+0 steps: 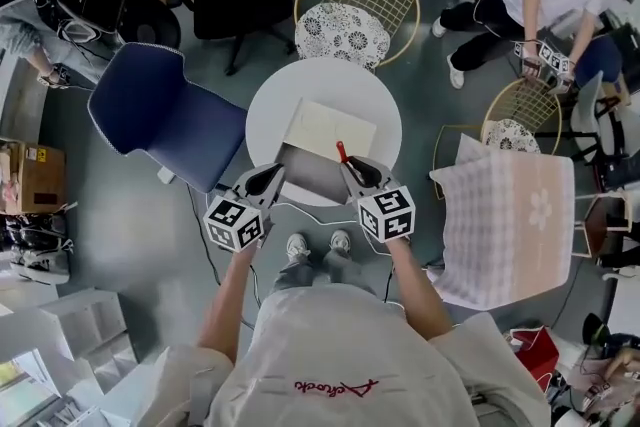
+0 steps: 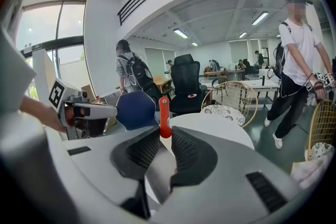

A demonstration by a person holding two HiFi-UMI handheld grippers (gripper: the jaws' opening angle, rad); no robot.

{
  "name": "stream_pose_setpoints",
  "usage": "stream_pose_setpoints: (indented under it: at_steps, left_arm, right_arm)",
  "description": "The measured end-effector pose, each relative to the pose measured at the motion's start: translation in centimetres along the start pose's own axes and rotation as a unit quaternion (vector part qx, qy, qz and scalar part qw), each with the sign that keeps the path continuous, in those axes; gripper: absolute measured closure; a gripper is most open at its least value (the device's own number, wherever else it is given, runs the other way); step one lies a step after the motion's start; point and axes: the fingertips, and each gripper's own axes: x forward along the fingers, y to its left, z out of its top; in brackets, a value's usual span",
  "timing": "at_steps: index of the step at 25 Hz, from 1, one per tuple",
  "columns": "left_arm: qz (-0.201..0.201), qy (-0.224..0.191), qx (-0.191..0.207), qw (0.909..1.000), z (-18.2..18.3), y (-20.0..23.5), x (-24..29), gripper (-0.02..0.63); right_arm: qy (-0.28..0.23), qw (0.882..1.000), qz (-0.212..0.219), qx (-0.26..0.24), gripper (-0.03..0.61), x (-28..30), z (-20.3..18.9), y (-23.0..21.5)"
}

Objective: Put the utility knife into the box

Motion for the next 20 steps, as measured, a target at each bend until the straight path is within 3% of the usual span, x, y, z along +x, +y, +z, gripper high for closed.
stream_pose_setpoints:
  at_steps: [8, 20]
  left_arm:
    - [0.006, 0.039, -0.05, 0.998, -4.2, 0.0, 0.5, 0.603]
    - [0.019, 0.047, -0.071, 0.9962, -7.5, 0.3, 0.3, 0.603]
  right_arm:
    - [0.061, 0.998, 0.012, 0.032, 0.5, 0.9, -4.8, 0.0]
    - [0.109, 0.993, 0.029, 0.048, 0.5, 1.7, -10.0, 0.5]
